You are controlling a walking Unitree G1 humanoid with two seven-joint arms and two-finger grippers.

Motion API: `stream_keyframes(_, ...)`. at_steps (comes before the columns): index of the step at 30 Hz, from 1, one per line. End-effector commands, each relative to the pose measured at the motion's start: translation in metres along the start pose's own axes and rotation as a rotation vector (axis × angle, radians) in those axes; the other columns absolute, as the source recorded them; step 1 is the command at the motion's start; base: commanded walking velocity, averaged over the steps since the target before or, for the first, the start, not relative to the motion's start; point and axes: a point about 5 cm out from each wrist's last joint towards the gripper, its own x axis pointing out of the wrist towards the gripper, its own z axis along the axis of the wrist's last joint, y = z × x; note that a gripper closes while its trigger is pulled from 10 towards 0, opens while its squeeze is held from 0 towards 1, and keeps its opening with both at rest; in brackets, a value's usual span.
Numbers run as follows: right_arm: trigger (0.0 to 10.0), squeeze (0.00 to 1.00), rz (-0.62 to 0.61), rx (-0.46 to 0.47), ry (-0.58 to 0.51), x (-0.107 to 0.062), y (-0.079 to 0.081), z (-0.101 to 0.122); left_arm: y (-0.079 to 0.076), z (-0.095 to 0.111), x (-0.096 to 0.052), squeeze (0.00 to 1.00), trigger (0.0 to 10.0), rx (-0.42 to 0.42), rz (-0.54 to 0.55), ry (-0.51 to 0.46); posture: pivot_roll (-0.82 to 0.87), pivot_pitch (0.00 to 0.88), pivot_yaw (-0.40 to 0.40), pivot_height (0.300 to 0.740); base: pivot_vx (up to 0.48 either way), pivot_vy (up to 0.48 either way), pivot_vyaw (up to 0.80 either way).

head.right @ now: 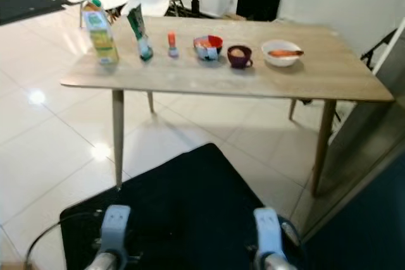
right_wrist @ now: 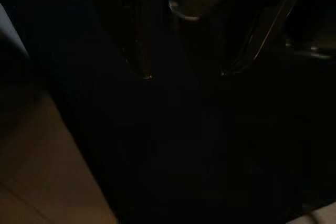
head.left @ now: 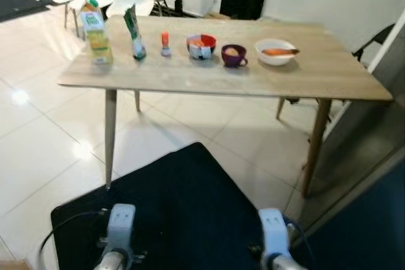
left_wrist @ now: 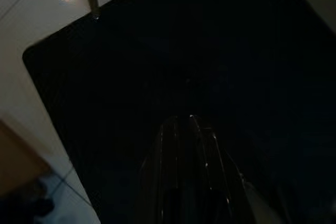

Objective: Restocking fridge

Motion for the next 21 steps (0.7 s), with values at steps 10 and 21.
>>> stream_keyframes(10,10.0,0.0,-0.027,0.054,0.023,-0.003,-0.002,-0.011,0.009,-0.01,-0.005,0.0,10.0,-0.027,0.018,0.03,-0.06,0.068,-0.025,0.716,0.0,0.0,0.0)
stream_keyframes(21,10.0,0.0,-0.033,0.063,0.027,-0.005,-0.013,-0.011,0.01,-0.01,-0.005,0.0,10.0,-0.042,-0.002,0.026,-0.06,0.071,-0.026,0.716,0.022,0.0,0.0)
